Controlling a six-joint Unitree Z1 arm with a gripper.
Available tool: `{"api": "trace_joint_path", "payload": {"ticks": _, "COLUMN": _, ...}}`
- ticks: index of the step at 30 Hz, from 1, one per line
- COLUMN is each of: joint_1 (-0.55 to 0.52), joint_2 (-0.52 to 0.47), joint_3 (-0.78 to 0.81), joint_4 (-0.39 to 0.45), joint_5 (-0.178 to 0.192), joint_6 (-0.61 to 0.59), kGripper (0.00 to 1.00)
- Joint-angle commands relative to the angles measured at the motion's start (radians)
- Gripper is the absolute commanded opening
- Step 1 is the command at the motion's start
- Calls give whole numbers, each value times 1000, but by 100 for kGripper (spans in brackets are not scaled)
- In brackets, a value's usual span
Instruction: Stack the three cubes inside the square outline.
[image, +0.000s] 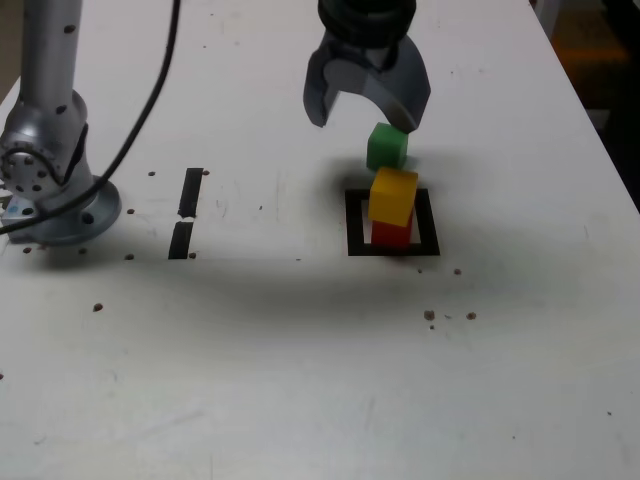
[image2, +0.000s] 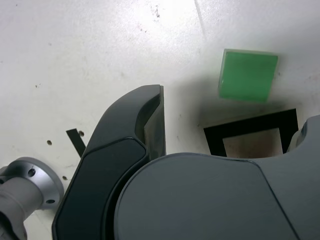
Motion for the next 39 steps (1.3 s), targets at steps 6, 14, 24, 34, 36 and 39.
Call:
{"api": "trace_joint_path", "payload": {"ticks": 6, "joint_1": 26, "joint_2": 72, "joint_3": 5, "joint_4": -75, "joint_5": 5, "joint_6": 32, "kGripper": 100}}
{"api": "trace_joint_path", "payload": {"ticks": 14, "joint_1": 38, "joint_2": 112, "joint_3": 23, "joint_4": -181, "joint_5": 8, "joint_6": 38, "kGripper": 98}}
{"api": "trace_joint_path", "payload": {"ticks": 24, "joint_1": 40, "joint_2": 128, "joint_3": 26, "joint_4": -218, "joint_5": 9, "joint_6": 50, "kGripper": 62}}
{"api": "trace_joint_path", "payload": {"ticks": 34, "joint_1": 48, "joint_2": 122, "joint_3": 7, "joint_4": -190, "joint_5": -2, "joint_6": 56, "kGripper": 22}}
{"api": "trace_joint_path", "payload": {"ticks": 36, "joint_1": 51, "joint_2": 121, "joint_3": -17, "joint_4": -150, "joint_5": -5, "joint_6": 61, "kGripper": 17}}
{"api": "trace_joint_path", "payload": {"ticks": 39, "joint_1": 52, "joint_2": 114, "joint_3": -65, "joint_4": -69, "joint_5": -7, "joint_6": 64, "kGripper": 14}}
